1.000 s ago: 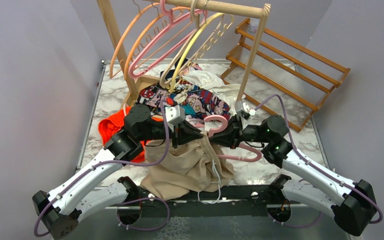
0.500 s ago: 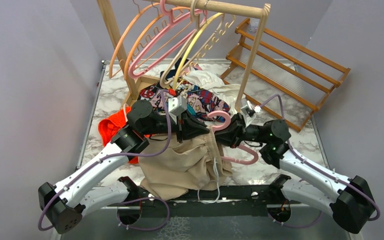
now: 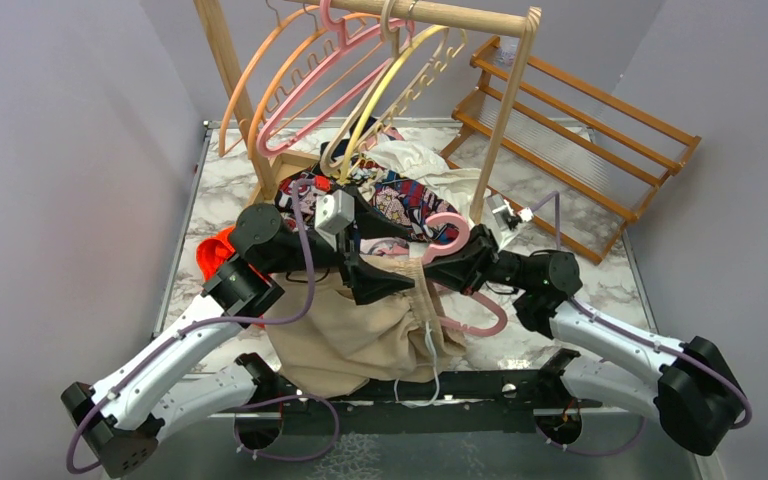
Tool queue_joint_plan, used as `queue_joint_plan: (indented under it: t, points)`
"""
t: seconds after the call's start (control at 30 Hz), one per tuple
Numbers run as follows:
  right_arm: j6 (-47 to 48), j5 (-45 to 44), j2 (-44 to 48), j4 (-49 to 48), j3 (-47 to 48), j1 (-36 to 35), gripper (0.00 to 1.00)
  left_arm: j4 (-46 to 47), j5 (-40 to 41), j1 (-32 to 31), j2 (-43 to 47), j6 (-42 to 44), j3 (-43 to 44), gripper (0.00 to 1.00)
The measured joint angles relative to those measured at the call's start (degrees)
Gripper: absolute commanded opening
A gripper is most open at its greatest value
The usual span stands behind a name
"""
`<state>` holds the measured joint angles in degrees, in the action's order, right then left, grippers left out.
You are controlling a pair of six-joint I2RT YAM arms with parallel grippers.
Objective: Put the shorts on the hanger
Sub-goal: Hang the shorts on the hanger.
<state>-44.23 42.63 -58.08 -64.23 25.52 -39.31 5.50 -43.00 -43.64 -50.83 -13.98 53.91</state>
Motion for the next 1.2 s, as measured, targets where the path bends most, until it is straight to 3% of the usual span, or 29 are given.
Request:
queue_joint_plan:
  t: [0.27,0.4,0.67,0.87,1.03,1.2]
  points:
    - [-1.4,-0.4,-0.9,-4.6,-0.6,0.0,0.01,-7.1,0.8,0.0,0.5,5.3,9.1,0.99]
    - [3.4,0.7,2.9,2.2,-0.6,0.0,0.01,-13.9,2.2,-0.2,1.1,11.6,12.2,0.99]
    - [12.6,1.9,12.6,15.8,-0.6,0.0,0.01,-25.1,2.1,-0.7,0.2,18.5,9.0,0.97]
    - [15.6,3.6,12.9,21.2,-0.6,0.0,0.01,-29.3,2.1,-2.6,-3.5,20.9,8.8,0.80]
    - [17.3,4.4,12.9,23.5,-0.6,0.0,0.01,-34.3,2.2,-6.2,-8.7,24.0,12.0,0.75]
    - [18.5,5.0,12.9,25.2,-0.5,0.0,0.01,-37.0,2.6,-8.0,-10.7,26.0,12.9,0.60]
